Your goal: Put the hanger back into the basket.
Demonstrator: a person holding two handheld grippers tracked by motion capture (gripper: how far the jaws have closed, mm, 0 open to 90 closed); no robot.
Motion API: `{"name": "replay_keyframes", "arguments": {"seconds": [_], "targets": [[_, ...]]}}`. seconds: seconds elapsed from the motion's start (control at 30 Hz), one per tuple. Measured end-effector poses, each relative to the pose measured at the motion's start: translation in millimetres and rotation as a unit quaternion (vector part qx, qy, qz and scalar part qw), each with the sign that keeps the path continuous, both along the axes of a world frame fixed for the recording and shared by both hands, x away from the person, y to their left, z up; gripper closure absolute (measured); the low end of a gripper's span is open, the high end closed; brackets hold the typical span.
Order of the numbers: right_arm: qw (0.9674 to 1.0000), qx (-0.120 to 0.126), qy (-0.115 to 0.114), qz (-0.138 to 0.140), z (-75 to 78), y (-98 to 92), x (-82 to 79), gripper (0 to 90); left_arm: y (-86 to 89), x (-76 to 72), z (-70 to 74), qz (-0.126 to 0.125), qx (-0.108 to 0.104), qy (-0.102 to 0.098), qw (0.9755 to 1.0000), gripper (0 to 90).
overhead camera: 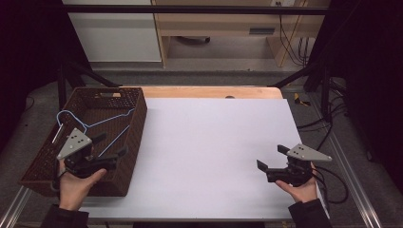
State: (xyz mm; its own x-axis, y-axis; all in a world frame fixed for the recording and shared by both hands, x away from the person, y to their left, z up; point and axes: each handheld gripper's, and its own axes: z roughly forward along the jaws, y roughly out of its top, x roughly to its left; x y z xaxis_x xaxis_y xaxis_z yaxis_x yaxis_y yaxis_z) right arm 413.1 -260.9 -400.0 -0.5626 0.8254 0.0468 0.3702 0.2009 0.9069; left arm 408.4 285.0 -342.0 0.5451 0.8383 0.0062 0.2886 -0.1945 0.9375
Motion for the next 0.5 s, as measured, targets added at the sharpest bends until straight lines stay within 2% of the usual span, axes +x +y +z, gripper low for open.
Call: {"name": "replay_keyframes", "arguments": {"seconds": [0.2,0.3,0.5], "targets": [[1.0,0.002,-0.002,0.002,0.2,-1.0,-0.7,6.0,-21.3,-3.4,-14.6,-0.036,-0.005,0.003,0.9993,11.1],[1.0,0.008,0.0,0.001,-0.6,-2.0,-1.3,6.0,-28.3,-3.8,-23.1,-0.046,-0.01,0.007,0.9989,11.0],[0.9999,0.011,0.0,-0.003,-1.7,-6.9,-2.0,6.0,-36.0,-4.5,-35.2,-0.06,-0.005,0.013,0.9981,10.7]]}}
